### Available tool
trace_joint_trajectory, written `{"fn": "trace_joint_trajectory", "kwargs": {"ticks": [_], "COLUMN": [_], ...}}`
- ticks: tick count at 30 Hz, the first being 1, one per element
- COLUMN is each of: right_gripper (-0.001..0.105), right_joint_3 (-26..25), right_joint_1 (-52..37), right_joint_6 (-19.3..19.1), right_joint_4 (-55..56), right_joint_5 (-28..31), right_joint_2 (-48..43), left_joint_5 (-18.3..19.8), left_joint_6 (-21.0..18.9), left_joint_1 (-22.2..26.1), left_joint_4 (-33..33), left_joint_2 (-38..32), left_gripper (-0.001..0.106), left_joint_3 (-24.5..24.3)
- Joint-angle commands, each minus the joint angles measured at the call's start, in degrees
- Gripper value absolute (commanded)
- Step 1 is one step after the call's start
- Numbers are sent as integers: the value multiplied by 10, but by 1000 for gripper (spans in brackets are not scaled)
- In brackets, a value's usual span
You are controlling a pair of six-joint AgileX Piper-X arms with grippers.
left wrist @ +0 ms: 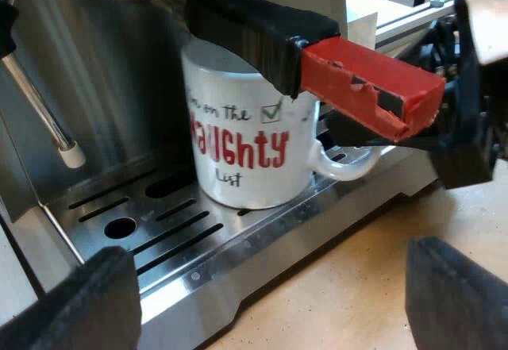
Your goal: Place mug into machine
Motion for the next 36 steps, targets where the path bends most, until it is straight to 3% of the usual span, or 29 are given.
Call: {"fn": "trace_joint_trajectory", "kwargs": {"ticks": [1,6,8,20,22,25,30,36], "right_gripper": [9,46,53,54,54,54,54,54], "right_joint_3": [-14,-15,-15,14,64,82,85,67], "right_joint_1": [-2,-2,-2,0,0,0,0,-2], "right_joint_6": [2,15,23,29,29,27,-17,-19], "right_joint_4": [-17,-17,-17,-12,-18,-55,-157,-214], "right_joint_5": [3,3,3,15,-5,-12,-19,-36], "right_joint_2": [3,4,2,-38,-60,-55,-34,18], "left_joint_5": [-9,-9,-9,-9,-9,-9,-9,-9], "left_joint_6": [-1,-1,-1,-1,-1,-1,-1,-1], "left_joint_1": [-1,-1,-1,-1,-1,-1,-1,-1], "left_joint_4": [-4,-4,-4,-4,-4,-4,-4,-4], "left_joint_2": [1,1,1,1,1,1,1,1], "left_gripper": [71,71,71,71,71,71,71,71], "left_joint_3": [-1,-1,-1,-1,-1,-1,-1,-1]}}
